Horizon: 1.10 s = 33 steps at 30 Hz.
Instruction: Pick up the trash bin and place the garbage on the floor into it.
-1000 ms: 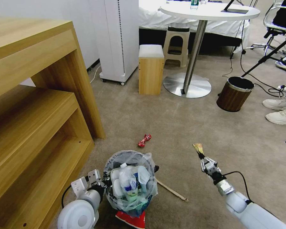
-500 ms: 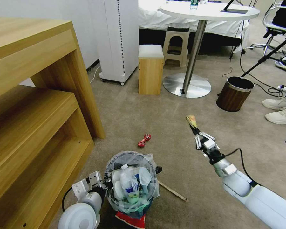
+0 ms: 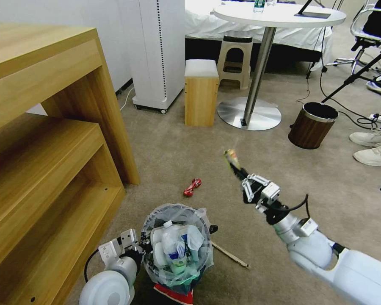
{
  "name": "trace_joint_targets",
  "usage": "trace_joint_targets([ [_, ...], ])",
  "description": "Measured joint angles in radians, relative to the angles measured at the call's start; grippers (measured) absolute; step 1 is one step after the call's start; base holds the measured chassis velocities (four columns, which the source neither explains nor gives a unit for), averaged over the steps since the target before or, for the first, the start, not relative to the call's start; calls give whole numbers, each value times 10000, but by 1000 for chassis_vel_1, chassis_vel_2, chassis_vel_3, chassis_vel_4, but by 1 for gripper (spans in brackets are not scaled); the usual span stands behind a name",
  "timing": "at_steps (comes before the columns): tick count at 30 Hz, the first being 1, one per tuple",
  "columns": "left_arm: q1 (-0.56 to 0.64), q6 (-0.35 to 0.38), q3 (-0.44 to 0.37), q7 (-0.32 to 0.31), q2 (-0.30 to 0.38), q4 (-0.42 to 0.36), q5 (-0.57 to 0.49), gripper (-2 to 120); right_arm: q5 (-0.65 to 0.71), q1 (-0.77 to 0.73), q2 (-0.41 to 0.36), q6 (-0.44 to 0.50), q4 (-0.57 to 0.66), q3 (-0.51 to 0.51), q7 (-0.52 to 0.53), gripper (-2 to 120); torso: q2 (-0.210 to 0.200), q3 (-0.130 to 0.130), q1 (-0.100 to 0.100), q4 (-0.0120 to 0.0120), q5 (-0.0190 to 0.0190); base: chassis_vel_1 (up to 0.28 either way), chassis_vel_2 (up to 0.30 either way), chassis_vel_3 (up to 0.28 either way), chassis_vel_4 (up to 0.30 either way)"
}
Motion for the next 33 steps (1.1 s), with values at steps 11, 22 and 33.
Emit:
trace_joint_targets([
  [11, 174, 8, -59, 11, -71, -59, 114, 0, 263, 288, 796, -517, -194, -1257, 782, 0, 0, 0, 0, 2, 1, 0, 0, 0, 0],
  [22, 117, 6, -3, 33, -80, 62, 163, 0, 469, 274, 245, -2277, 1079, -1420, 2000, 0, 0, 0, 0, 1, -1, 0, 0, 0, 0],
  [33, 71, -34, 54, 166, -257, 251, 390, 0, -2526, 66, -955, -3958, -295, -68, 2872, 0, 0, -1, 0, 1, 2, 0, 0, 0, 0],
])
